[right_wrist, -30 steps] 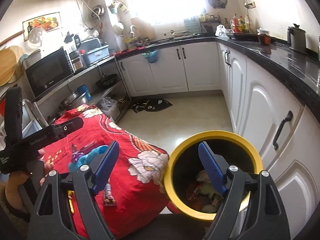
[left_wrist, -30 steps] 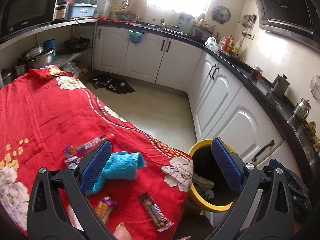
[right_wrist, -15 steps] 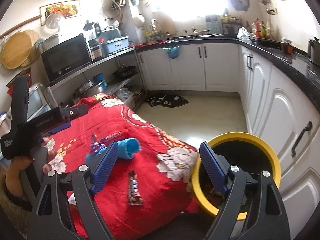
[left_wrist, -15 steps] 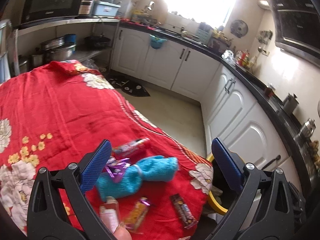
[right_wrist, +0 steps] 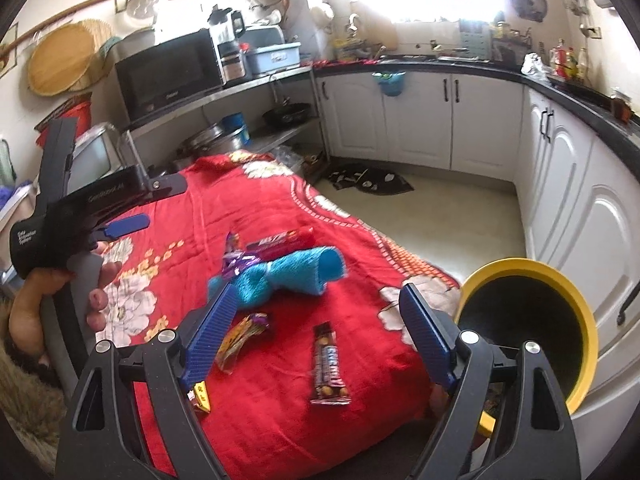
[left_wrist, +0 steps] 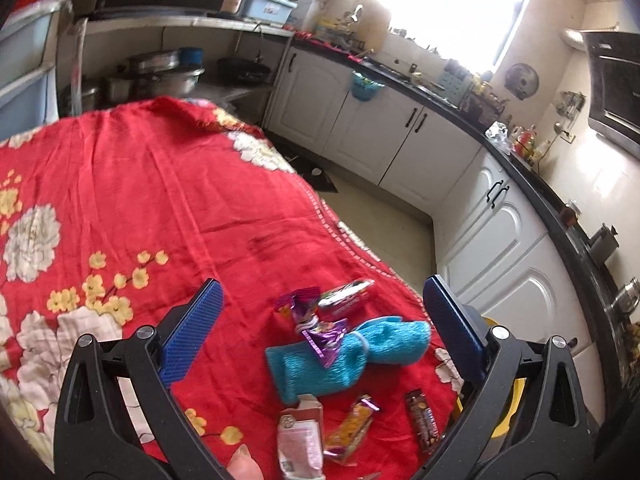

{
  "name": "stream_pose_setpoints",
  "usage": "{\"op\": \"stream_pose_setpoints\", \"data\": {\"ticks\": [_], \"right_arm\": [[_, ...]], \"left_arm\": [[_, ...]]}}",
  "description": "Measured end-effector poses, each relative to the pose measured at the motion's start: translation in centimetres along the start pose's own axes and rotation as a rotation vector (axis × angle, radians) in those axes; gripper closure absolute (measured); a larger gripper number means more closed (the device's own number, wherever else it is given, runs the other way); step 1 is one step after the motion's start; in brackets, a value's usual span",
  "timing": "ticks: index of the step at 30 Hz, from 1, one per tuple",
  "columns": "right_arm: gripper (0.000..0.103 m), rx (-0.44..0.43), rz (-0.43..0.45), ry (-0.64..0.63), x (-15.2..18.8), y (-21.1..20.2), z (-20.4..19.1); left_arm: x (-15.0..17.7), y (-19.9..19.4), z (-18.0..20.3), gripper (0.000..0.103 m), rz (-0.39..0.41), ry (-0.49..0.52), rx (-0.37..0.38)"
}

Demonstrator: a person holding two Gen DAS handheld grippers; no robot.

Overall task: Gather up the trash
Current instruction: 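Move both tools back over the remaining wrappers on the bedspread, then grasp the purple wrapper with the left tool while the right tool grasps the Energy bar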

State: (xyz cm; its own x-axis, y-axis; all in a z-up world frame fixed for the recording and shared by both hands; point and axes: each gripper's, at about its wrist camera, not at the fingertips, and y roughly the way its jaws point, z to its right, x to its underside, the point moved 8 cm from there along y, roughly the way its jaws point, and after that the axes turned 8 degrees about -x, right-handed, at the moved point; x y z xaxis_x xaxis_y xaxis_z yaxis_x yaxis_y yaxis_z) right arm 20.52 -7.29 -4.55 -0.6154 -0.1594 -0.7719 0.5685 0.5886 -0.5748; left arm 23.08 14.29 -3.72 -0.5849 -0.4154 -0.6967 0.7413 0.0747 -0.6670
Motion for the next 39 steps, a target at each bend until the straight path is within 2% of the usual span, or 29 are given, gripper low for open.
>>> {"op": "stream_pose_setpoints", "data": {"ticks": [10, 13, 17, 20, 22, 24, 28, 30, 34, 39], "right_arm": [[0.023, -0.002, -0.113, 0.001, 3.2, 3.6, 0.2], [0.024, -0.005, -0.146, 0.009, 4.2, 4.6, 0.7], [0.032, -0.009, -0.198, 0.013, 5.3, 6.1, 1.2], [0.039, -0.007, -0.24, 0.021, 6.2, 7.3, 1.6], [0.044, -0.007, -0.263, 0.019, 6.7, 7.9, 1.8], [0.055, -0.005, -0.288, 0.015, 7.3, 8.4, 1.8], [0.069, -0.001, -0.308, 0.004, 8.0, 8.9, 1.8], [0.082, -0.01, -0.309, -0.002, 7.9, 8.9, 1.7], [0.084, -0.012, -0.3, 0.008, 7.5, 8.7, 1.9], [0.084, -0.017, -0.28, 0.013, 7.0, 8.3, 1.9]], "left_arm": [[3.0, 4.6, -1.8, 0.011, -0.173, -0.114, 0.058], [3.8, 5.9, -1.6, 0.017, -0.232, -0.149, 0.097], [4.8, 7.7, -0.9, 0.028, -0.3, -0.181, 0.14], [5.4, 8.7, -0.6, 0.031, -0.341, -0.208, 0.163], [5.6, 9.1, -0.6, 0.034, -0.354, -0.214, 0.165], [5.8, 9.4, -0.6, 0.038, -0.363, -0.214, 0.165], [6.0, 9.9, -0.8, 0.044, -0.376, -0.218, 0.155], [6.1, 10.2, -0.9, 0.049, -0.382, -0.221, 0.147], [6.2, 10.3, -1.0, 0.071, -0.386, -0.221, 0.148], [5.8, 9.6, -0.7, 0.078, -0.362, -0.186, 0.14]]}}
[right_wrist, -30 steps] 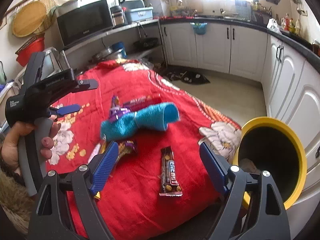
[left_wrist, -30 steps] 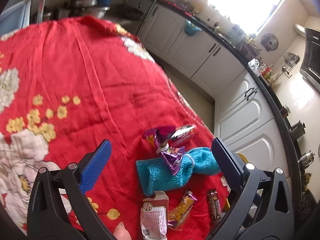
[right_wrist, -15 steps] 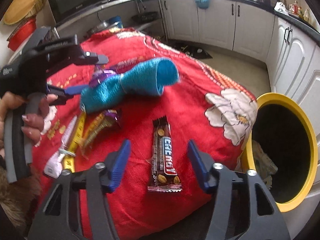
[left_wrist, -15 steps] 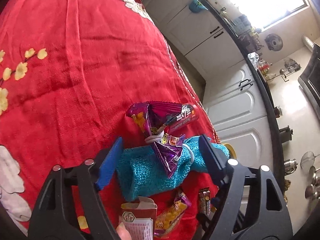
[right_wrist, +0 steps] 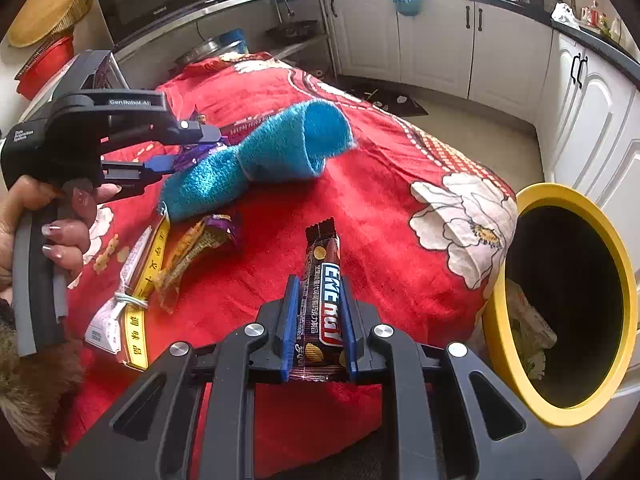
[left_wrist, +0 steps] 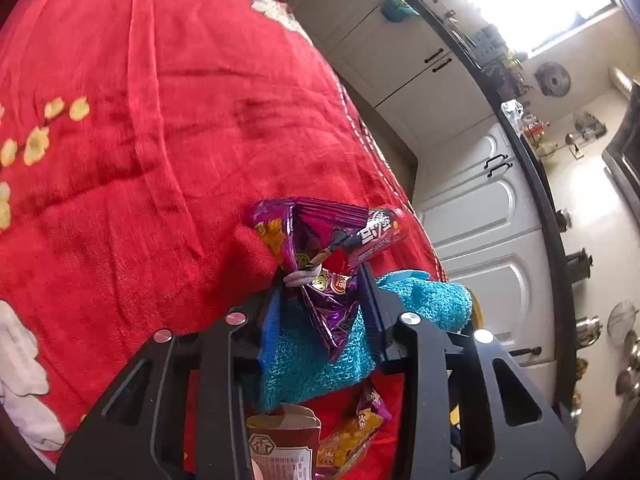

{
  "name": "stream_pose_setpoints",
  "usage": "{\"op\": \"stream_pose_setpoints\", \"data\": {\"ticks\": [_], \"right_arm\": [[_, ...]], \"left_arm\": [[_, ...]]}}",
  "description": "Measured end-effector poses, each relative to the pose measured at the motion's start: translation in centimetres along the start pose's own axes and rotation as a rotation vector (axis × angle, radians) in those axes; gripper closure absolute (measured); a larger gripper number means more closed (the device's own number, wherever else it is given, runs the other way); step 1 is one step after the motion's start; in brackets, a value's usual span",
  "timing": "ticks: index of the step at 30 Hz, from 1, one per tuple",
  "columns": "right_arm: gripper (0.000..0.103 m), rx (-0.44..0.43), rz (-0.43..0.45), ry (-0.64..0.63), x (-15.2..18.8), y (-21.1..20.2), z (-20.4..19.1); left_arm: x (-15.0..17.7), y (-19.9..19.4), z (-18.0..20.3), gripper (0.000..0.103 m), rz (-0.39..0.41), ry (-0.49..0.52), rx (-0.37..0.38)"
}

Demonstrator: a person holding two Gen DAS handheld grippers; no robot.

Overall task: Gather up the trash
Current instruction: 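Grasp the purple wrapper with the left tool while the right tool grasps the Energy bar, then carry the purple wrapper and Energy bar over the yellow bin with both tools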

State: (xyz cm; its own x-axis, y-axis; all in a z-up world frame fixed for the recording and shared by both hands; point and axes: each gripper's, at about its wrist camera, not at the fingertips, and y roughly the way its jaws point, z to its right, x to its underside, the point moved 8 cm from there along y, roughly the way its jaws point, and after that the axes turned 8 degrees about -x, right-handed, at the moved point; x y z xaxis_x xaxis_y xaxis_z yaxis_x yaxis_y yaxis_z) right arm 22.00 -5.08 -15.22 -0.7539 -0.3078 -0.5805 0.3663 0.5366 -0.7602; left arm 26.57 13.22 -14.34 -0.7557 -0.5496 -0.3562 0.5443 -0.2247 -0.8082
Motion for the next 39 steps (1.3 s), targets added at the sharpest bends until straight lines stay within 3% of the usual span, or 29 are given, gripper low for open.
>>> {"op": "stream_pose_setpoints", "data": {"ticks": [7, 18, 39], "right_arm": [[0.085, -0.027, 0.026, -0.007, 0.0, -1.5, -0.1], [0.085, -0.05, 0.087, -0.013, -1.0, -4.2, -0.6], [0.085, -0.009, 0.233, 0.018, -3.0, -10.6, 1.6]], "left_arm": [[-0.4, -2.1, 0.7, 0.084, 0.062, 0.041, -0.019], [-0.2, -5.7, 2.4, 0.086, 0.15, 0.117, -0.031], [2.6, -7.4, 9.8, 0.086, 0.186, 0.28, 0.03]]}}
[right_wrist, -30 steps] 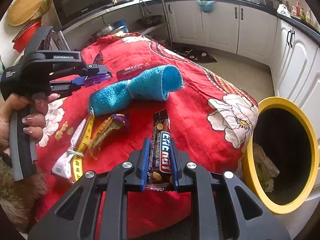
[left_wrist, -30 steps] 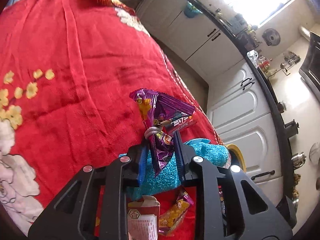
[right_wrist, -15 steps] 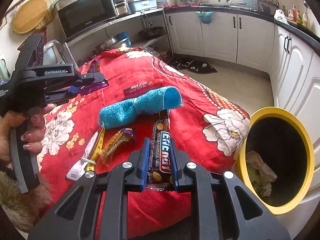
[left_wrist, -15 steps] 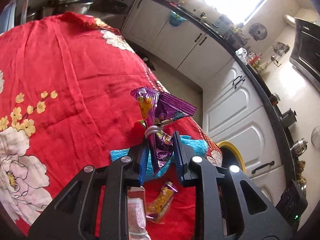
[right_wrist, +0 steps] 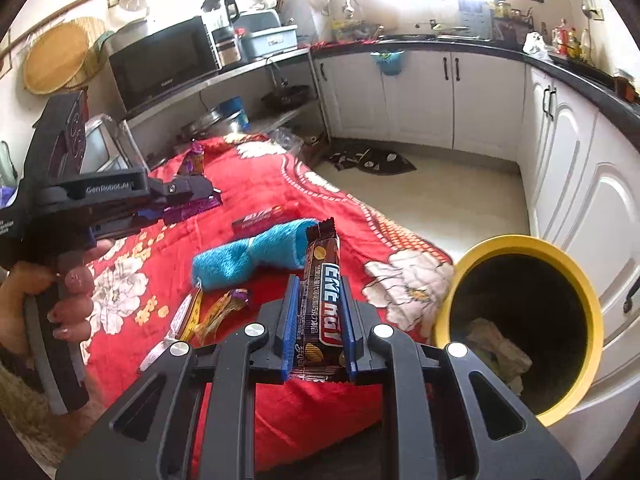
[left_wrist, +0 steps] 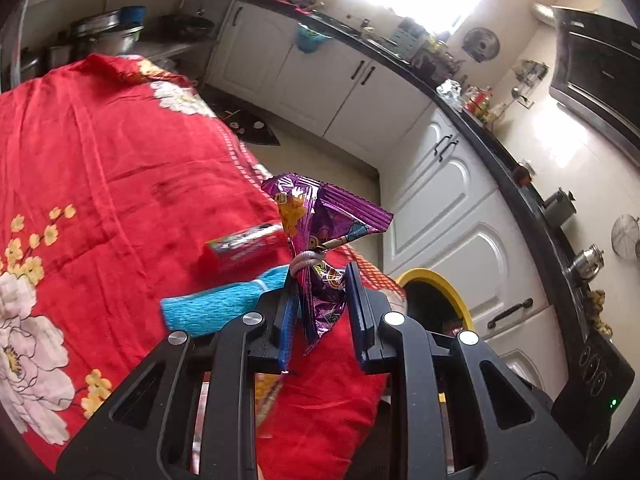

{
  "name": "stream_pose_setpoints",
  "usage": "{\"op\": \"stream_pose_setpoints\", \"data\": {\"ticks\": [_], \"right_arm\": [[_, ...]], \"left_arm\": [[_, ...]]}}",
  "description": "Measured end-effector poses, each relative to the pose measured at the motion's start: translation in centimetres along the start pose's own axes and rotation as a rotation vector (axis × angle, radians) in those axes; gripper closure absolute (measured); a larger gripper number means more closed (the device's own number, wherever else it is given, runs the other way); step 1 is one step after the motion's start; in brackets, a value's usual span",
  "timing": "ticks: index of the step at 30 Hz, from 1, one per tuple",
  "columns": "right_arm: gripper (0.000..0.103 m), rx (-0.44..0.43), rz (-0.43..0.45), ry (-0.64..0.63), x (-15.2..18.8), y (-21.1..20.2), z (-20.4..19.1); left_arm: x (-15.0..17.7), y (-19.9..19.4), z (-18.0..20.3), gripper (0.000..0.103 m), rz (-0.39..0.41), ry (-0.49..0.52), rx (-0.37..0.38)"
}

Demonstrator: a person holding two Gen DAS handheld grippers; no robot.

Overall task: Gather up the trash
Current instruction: 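Carry the purple wrapper and Energy bar over the yellow bin with both tools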

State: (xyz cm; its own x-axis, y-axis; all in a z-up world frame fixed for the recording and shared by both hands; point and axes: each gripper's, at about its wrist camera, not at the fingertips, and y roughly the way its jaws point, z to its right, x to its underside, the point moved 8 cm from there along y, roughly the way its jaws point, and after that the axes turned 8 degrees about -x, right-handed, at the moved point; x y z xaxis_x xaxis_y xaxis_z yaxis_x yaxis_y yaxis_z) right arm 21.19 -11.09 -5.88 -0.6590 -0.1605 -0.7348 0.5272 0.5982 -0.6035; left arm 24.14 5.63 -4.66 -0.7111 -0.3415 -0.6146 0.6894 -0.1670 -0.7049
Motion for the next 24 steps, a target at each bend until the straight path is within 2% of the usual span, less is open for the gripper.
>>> {"op": "stream_pose_setpoints", "data": {"ticks": [24], "right_arm": [[0.085, 0.115, 0.149, 0.087, -1.5, -6.7, 6.2]], "left_arm": [[0.7, -0.4, 9.0, 0.086, 0.026, 0.158, 0.073]]}}
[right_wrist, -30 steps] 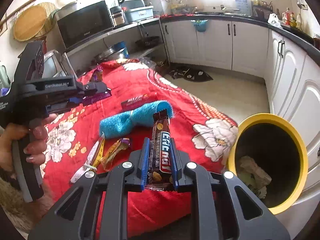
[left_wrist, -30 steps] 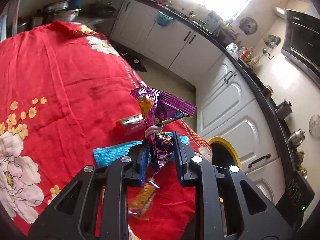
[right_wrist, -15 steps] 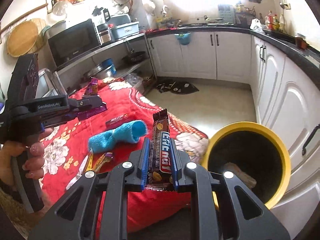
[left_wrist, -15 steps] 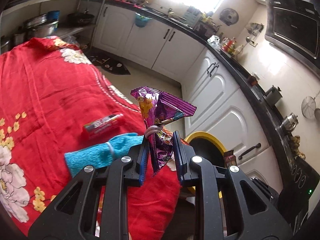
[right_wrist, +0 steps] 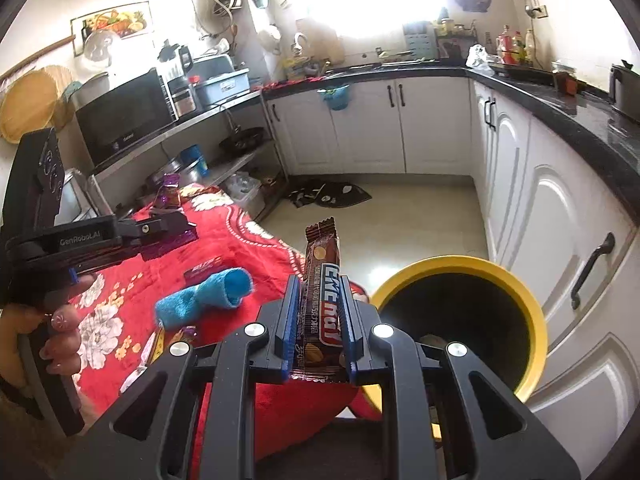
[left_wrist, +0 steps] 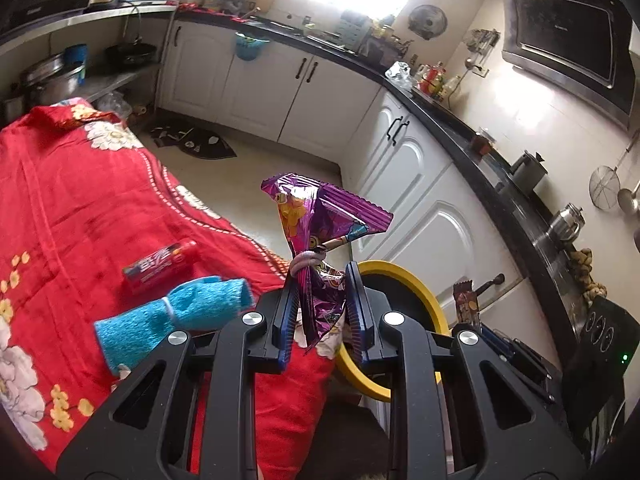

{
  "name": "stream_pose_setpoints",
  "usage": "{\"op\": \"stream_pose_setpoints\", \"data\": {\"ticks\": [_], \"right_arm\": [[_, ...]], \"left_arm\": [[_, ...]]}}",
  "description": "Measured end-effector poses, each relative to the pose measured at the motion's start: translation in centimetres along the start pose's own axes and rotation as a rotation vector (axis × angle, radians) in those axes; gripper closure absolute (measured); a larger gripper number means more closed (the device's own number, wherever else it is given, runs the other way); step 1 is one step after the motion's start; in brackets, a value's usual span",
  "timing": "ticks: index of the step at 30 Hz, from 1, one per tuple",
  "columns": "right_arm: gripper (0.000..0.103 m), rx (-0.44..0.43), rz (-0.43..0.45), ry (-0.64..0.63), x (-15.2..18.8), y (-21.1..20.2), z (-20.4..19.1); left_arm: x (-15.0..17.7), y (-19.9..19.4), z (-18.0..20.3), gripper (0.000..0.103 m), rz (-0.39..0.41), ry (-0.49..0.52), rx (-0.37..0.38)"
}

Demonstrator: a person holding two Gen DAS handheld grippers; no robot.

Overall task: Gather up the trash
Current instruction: 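Carry the purple wrapper and Energy bar over the yellow bin with both tools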

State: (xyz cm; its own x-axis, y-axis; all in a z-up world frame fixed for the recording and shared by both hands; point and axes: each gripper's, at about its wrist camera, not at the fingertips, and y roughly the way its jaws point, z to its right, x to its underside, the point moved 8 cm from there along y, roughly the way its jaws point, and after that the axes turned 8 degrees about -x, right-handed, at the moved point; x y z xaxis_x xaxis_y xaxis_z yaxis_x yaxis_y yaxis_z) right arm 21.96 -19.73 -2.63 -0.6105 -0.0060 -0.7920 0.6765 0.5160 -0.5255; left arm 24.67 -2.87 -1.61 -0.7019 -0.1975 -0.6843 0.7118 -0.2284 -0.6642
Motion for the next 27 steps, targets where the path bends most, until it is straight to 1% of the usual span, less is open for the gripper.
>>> {"op": "stream_pose_setpoints", "data": {"ticks": [16, 27], "right_arm": [[0.085, 0.094, 0.066, 0.065, -0.9, -3.1, 4.9], [0.085, 0.16, 0.087, 0.105, -0.7, -4.5, 8.4]], "left_arm": [[0.2, 1.4, 5.3, 0.086, -0.007, 0.092, 0.04], [1.3, 3.4, 9.6, 0.086, -0.04, 0.172, 0.076]]}}
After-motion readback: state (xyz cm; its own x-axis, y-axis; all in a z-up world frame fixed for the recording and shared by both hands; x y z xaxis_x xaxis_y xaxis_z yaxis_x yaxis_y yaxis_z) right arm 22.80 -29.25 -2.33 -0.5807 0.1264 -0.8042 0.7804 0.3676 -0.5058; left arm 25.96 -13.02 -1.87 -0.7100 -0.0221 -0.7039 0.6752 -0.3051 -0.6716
